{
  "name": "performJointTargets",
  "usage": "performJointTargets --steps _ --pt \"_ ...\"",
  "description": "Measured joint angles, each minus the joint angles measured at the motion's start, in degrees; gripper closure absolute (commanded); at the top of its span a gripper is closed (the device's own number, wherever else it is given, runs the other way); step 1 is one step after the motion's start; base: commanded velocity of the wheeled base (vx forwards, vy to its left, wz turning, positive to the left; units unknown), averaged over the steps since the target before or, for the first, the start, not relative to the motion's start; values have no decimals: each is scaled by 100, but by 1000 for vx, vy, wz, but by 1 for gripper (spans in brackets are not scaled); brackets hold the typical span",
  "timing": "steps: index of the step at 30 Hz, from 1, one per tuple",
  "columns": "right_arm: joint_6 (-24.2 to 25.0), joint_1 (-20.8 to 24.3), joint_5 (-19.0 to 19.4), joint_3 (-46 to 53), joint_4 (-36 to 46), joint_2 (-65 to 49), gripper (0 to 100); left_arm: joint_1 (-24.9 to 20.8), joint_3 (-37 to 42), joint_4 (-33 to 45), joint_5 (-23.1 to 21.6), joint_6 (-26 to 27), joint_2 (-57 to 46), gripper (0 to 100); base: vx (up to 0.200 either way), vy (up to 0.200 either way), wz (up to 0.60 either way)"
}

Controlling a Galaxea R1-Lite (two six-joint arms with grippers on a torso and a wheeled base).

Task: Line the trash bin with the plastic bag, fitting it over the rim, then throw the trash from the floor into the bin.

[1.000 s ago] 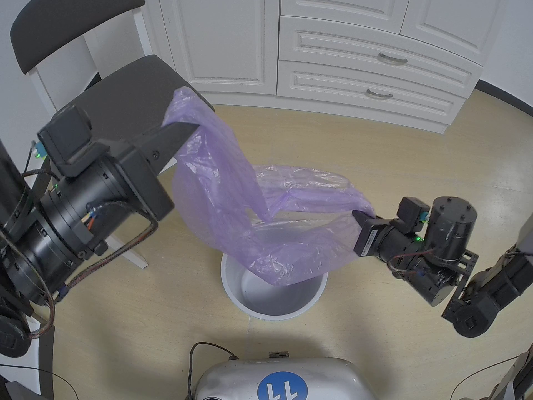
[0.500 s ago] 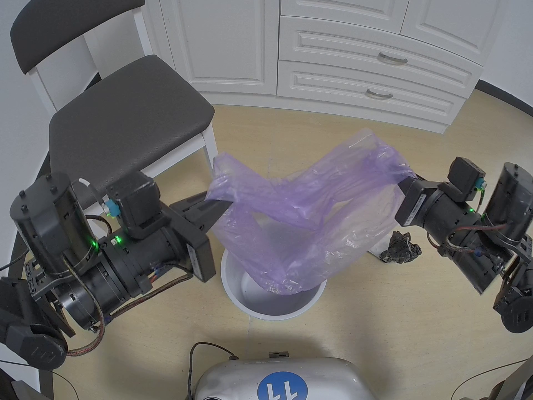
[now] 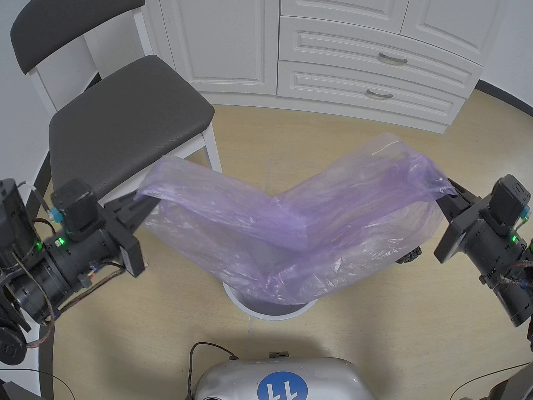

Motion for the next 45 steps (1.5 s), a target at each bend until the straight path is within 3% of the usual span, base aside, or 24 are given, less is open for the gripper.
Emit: performJointTargets --steps 8,16,26,32,35,40,45 --pt "-756 -284 -479 485 6 -243 100 466 -91 433 268 63 -567 100 0 0 0" --pt "-857 -417 -928 784 39 38 100 532 -102 547 529 288 -669 100 0 0 0" --pt "-844 -739 -974 951 0 680 100 625 -78 550 525 310 -488 100 0 0 0" --pt "-705 -916 -685 920 -90 945 100 909 -113 530 433 296 -250 100 0 0 0" --pt "-564 -942 -411 880 -180 986 100 1008 -149 477 235 252 -107 100 0 0 0" --pt "-149 -942 6 767 -255 991 100 1161 -199 449 -757 -52 67 100 0 0 0" --pt "530 -1039 616 518 -169 945 100 1390 -301 421 -1660 -936 130 100 0 0 0"
